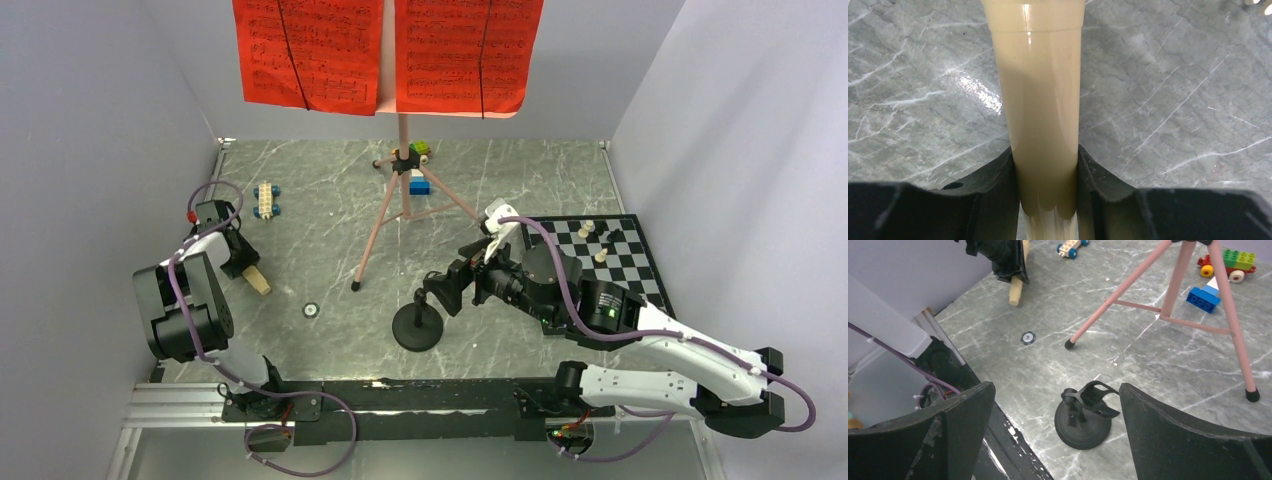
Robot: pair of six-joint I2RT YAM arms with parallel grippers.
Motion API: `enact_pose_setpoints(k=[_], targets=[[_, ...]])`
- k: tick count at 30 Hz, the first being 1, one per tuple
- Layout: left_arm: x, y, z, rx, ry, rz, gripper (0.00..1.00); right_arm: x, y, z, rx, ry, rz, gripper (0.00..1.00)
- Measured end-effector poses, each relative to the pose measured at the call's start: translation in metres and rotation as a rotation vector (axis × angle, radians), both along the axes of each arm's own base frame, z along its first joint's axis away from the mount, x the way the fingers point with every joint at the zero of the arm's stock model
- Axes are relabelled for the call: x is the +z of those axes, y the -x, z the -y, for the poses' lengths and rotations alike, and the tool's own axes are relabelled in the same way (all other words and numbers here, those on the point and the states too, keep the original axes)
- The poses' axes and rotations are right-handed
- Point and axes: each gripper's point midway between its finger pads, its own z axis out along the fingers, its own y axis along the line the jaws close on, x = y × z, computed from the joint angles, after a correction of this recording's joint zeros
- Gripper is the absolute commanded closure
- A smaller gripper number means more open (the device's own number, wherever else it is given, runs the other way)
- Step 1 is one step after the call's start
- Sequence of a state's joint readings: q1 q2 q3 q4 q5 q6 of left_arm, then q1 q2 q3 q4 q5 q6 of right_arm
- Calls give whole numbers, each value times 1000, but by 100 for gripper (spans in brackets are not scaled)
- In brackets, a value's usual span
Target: Pack up the instrument practice props
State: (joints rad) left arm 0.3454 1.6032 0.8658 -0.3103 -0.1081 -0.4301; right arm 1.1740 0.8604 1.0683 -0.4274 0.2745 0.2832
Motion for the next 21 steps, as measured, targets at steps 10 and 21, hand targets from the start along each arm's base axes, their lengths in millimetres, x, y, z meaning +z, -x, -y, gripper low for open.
enact_pose_setpoints(k=[10,21], targets=[[1,-1,0,1,1,4,36,2,-1,15,-35,4,7,0],[41,5,11,11,28,88,21,-12,0,15,-43,21,-21,0]])
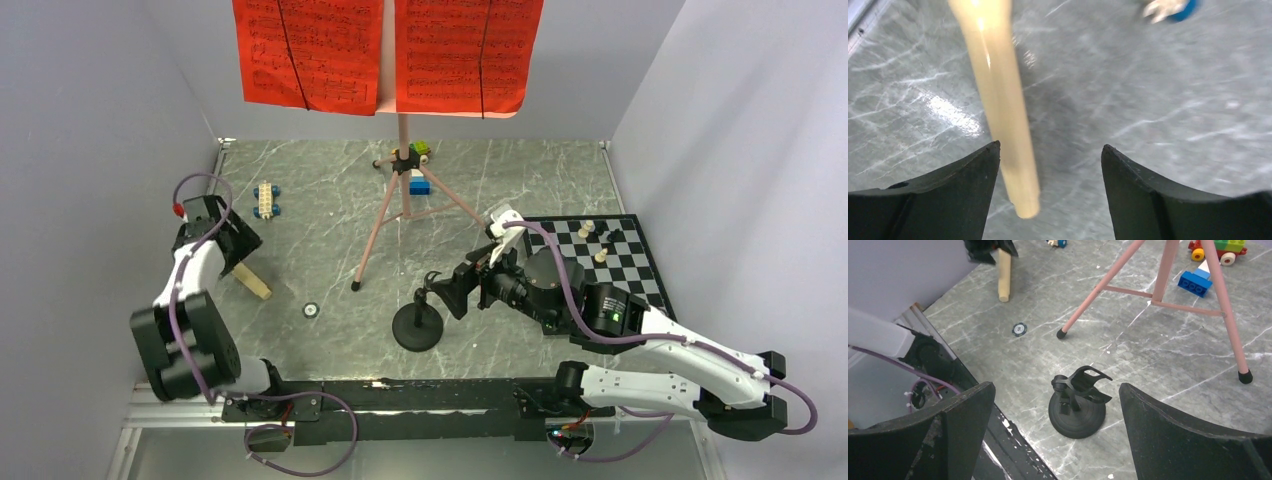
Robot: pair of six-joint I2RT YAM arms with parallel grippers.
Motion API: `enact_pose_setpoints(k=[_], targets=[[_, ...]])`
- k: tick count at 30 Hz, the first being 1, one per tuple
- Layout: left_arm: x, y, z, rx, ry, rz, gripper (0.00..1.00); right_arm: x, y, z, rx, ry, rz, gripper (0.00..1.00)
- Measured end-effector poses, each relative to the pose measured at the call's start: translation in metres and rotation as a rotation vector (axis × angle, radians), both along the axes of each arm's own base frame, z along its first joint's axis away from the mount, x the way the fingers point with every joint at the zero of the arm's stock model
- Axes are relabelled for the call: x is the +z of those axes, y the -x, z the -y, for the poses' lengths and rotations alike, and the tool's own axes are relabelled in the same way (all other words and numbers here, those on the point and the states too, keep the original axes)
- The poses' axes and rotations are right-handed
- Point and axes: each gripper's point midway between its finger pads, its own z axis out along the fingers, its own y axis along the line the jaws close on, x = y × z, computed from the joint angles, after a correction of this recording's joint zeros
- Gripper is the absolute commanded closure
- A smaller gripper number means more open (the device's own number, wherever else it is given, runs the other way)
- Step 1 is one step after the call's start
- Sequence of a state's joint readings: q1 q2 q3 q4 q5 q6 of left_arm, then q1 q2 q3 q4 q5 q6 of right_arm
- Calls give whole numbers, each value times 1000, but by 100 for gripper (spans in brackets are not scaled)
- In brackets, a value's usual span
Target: Pack up the instrument practice props
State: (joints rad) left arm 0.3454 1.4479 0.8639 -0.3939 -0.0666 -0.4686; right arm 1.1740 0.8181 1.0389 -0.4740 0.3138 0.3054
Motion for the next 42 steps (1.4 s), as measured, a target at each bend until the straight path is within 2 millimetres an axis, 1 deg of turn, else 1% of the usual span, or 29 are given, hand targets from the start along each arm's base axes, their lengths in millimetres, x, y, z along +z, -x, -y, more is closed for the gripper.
enact_pose_setpoints(k=[2,4,5,6,7,8,9,10,11,13,14,15,16,17,18,21,23,26,30,33,37,39,42], targets=[[32,-5,5,-4,-5,102,21,-7,0,0,-2,13,-7,0],[70,-8,16,-27,-19,221,20,-13,-2,0,-12,27,-14,0],[91,-10,25,-48,-26,292,21,-16,-3,0,-21,33,-18,0],[108,-12,34,-75,-30,348,20,-19,-5,0,-30,40,-22,0],[127,-13,47,-114,-33,420,20,-21,-6,0,-37,44,-26,0],[148,-15,66,-168,-35,513,20,-24,-7,1,-49,50,-28,0],[163,-13,86,-228,-26,583,20,-26,-8,2,-57,53,-31,0],[173,-10,103,-282,-16,638,16,-27,-9,3,-63,53,-32,0],[183,-4,130,-364,0,705,15,-29,-9,4,-73,54,-33,0],[188,8,172,-503,42,771,11,-33,-11,7,-90,56,-37,0],[187,18,196,-584,73,799,11,-36,-11,9,-100,58,-39,0],[183,25,212,-638,94,808,10,-40,-12,11,-109,62,-41,0],[180,33,226,-689,111,821,6,-43,-12,12,-116,65,-44,0],[172,44,243,-754,129,826,3,-47,-13,14,-125,69,-47,0],[163,54,256,-808,145,825,1,-50,-13,16,-134,73,-50,0],[139,92,290,-963,182,830,1,-60,-14,22,-157,81,-56,0],[131,114,306,-1050,193,848,5,-65,-13,27,-170,79,-60,0],[121,139,324,-1152,190,877,10,-70,-12,31,-179,72,-67,0],[103,162,345,-1266,159,876,17,-76,-12,31,-184,70,-81,0],[87,171,359,-1348,114,850,25,-78,-11,31,-187,71,-88,0],[61,168,373,-1428,13,800,28,-78,-12,32,-191,69,-88,0],[54,164,378,-1445,-22,808,28,-77,-13,33,-198,70,-86,0],[51,158,385,-1456,-60,835,29,-78,-14,34,-207,73,-84,0]])
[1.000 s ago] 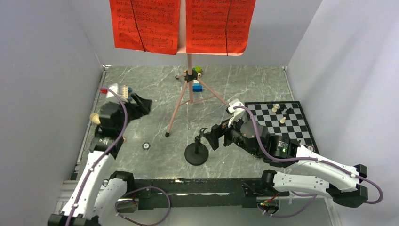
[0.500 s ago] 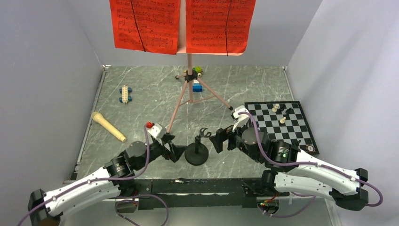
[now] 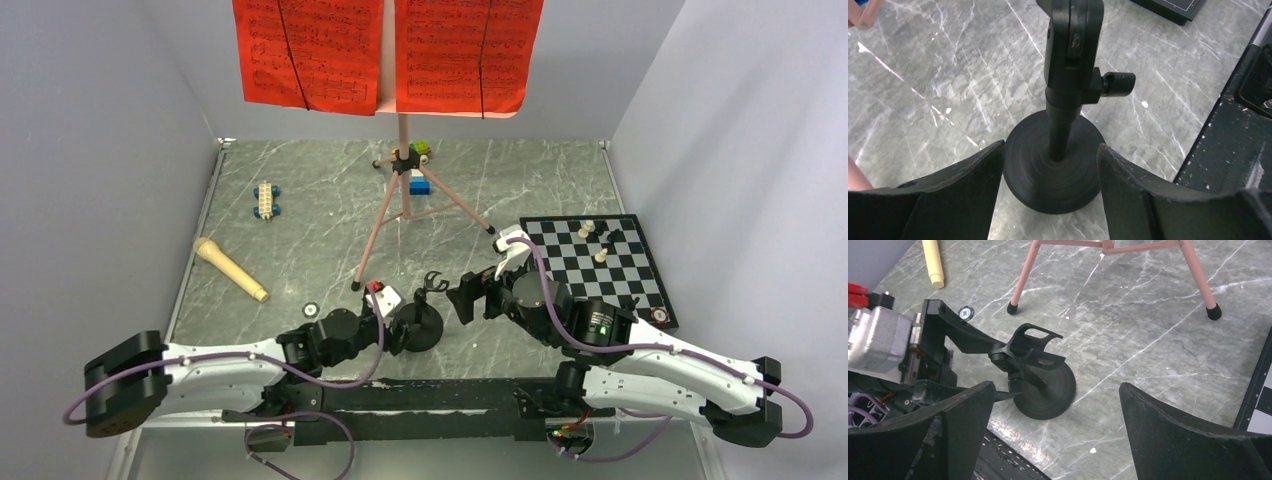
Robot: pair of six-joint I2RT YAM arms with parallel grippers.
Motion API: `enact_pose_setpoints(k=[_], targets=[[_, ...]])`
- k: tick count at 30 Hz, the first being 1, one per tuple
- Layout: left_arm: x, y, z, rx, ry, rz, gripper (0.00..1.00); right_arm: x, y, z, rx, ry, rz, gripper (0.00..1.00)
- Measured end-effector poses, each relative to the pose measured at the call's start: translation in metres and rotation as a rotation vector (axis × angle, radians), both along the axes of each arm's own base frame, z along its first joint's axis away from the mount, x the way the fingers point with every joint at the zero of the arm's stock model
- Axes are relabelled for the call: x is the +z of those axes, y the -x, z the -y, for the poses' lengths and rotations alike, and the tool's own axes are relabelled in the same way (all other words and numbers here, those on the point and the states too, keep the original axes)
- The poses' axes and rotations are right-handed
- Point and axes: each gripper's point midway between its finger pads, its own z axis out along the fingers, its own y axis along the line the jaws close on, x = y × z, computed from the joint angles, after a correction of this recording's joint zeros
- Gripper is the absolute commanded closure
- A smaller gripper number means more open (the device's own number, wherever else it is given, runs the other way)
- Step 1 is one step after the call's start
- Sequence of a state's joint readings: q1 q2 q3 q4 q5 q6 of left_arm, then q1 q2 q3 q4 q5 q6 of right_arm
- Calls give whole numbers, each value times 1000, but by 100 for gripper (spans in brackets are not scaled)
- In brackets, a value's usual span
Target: Pack up the instrument practice props
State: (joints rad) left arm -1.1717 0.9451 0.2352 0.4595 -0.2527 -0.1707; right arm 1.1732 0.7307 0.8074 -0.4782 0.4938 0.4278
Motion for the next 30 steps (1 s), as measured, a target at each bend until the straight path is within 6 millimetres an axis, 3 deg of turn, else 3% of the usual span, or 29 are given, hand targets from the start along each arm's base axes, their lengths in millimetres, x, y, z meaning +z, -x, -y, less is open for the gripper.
enact_pose_setpoints(k=[7,15,26,28,30], targets=[[0,-11,17,-7,14,75,32,6,2,7,-7,-18,10,0],[-14,-20,25,0,-16,109,49,2,2,10,-15,0,4,0],[-7,-23,32,3,4,129,86,-1,0,8,-18,25,-4,0],[-6,-24,32,3,-1,137,99,-2,0,7,-18,28,-6,0],[-5,-24,31,4,-2,138,100,-2,0,7,-18,28,-6,0]])
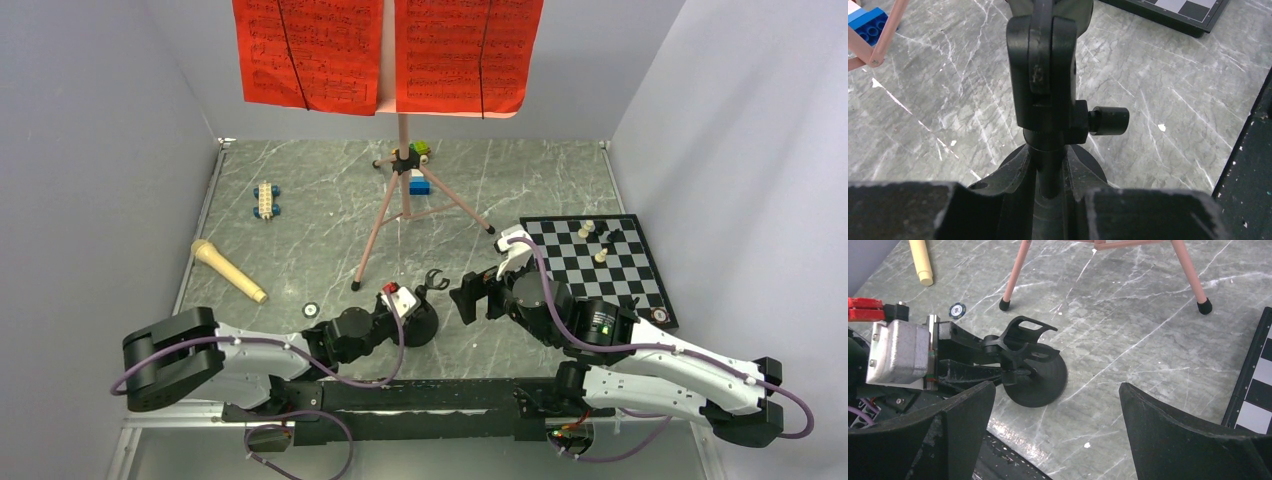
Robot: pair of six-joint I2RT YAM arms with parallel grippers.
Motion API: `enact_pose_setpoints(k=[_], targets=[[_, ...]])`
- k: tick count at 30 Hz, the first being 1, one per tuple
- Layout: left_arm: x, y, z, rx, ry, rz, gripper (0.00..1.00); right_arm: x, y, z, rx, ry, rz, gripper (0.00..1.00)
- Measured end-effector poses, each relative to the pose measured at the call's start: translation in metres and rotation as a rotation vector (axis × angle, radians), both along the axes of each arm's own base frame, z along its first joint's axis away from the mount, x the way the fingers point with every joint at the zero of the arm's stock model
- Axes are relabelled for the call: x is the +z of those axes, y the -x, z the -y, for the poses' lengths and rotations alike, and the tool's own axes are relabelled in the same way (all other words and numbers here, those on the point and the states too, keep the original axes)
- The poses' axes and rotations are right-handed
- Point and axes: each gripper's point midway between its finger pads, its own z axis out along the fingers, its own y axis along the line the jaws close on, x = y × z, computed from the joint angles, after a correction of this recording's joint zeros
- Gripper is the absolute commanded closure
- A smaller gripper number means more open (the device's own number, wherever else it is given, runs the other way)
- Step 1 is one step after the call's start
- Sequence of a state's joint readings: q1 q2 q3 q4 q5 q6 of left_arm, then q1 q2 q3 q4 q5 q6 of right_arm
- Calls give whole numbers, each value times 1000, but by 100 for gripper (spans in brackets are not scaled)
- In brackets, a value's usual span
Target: Pack up the instrument practice props
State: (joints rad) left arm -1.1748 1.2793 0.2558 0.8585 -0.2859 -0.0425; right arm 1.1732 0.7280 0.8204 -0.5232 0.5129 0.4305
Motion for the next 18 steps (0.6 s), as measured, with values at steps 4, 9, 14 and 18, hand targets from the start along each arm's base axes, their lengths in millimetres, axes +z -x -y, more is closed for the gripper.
enact_pose_setpoints(k=[4,9,14,18], targets=[[10,4,-11,1,-11,-3,100,1,0,0,0,-2,1,0],[71,7,-43,69,88,19,100,3,0,1,-2,-9,6,0],[136,-16,-92,247,203,49,100,3,-1,-1,1,-11,9,0],[135,-76,-178,590,184,-13,100,2,-2,-7,13,-12,10,0]])
